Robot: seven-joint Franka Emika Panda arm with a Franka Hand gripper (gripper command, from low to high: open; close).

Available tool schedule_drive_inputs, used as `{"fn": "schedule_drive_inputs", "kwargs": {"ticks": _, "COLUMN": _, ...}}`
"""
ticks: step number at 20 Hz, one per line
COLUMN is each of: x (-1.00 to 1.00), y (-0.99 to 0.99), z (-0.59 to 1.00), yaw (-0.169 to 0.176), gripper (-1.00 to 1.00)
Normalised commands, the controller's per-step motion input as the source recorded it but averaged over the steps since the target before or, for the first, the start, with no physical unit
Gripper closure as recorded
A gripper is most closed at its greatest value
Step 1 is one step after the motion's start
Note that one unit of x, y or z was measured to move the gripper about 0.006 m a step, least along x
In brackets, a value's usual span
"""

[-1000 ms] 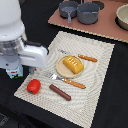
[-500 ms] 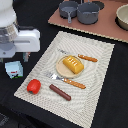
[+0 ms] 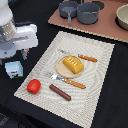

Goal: Interact with the objects in diverse but meaningful ways.

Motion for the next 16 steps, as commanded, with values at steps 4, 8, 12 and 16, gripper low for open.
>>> {"fn": "schedule_drive_inputs", "kwargs": {"ticks": 4, "x": -0.27, "y": -0.02, "z": -0.35, "yaw": 0.010, "gripper": -1.00}}
{"fn": "schedule_drive_inputs", "kwargs": {"ticks": 8, "x": -0.35, "y": -0.10, "z": -0.32, "yaw": 0.009, "gripper": -1.00}}
{"fn": "schedule_drive_inputs", "kwargs": {"ticks": 12, "x": -0.50, "y": -0.21, "z": -0.34, "yaw": 0.000, "gripper": -1.00}}
{"fn": "schedule_drive_inputs", "kwargs": {"ticks": 16, "x": -0.61, "y": -0.25, "z": -0.37, "yaw": 0.000, "gripper": -1.00}}
